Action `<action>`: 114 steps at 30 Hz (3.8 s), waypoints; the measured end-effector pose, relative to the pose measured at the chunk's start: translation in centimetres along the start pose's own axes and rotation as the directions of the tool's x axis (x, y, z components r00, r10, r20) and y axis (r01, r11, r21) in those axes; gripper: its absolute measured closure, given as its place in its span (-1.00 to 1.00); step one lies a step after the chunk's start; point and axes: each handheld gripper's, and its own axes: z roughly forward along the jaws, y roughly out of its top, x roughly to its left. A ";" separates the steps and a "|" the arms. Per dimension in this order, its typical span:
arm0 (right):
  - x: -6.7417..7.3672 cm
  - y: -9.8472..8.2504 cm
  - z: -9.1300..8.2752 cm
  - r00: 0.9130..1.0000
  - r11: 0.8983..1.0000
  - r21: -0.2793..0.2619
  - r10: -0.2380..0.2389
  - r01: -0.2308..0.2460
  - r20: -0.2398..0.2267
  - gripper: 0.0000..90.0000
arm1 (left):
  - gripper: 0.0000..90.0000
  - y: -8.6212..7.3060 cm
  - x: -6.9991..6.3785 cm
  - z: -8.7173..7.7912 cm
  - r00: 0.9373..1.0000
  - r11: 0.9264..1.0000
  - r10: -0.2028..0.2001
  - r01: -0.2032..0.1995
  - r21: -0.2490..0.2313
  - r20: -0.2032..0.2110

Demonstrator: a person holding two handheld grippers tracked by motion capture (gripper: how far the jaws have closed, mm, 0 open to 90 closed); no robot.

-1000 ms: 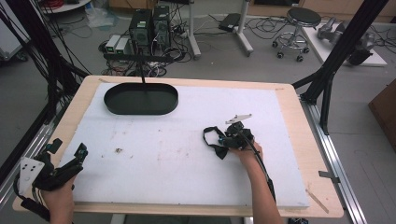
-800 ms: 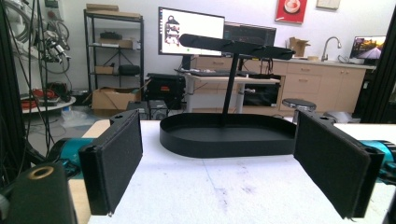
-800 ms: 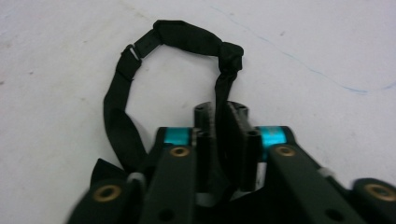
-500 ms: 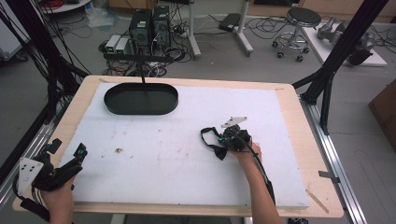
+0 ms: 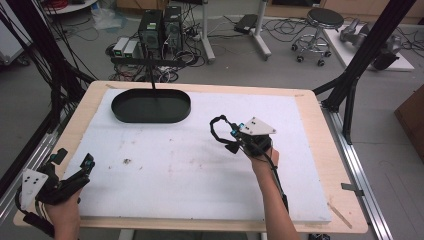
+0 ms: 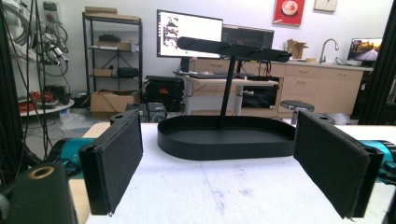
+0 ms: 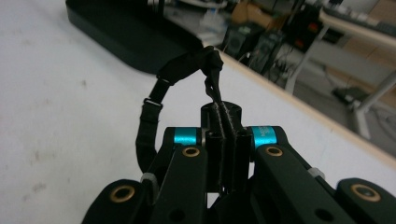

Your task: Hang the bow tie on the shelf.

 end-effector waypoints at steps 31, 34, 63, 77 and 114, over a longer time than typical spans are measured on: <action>2.3 11.7 6.3 0.998 0.928 -0.369 -0.025 0.047 0.063 0.96 | -0.63 -0.4 -0.2 0.3 1.000 1.000 0.025 -0.026 0.008 0.018; 2.3 12.4 8.2 0.997 0.926 -0.374 -0.024 0.048 0.069 0.96 | -0.63 -0.4 -0.1 0.3 1.000 1.000 0.024 -0.024 0.005 0.015; 2.3 12.0 19.1 0.985 0.946 -0.323 0.065 -0.010 0.161 0.96 | -0.63 -1.1 0.5 0.9 0.999 1.000 0.000 -0.001 0.007 0.039; 2.0 10.8 20.4 0.979 0.975 -0.219 0.071 -0.028 0.193 0.65 | -0.63 -1.0 0.5 0.8 0.999 1.000 0.000 0.000 0.008 0.039; -1.1 9.4 -0.4 0.957 0.969 -0.239 0.119 -0.054 0.266 -0.65 | -0.64 0.5 0.1 0.5 0.997 0.999 -0.033 0.033 0.001 0.076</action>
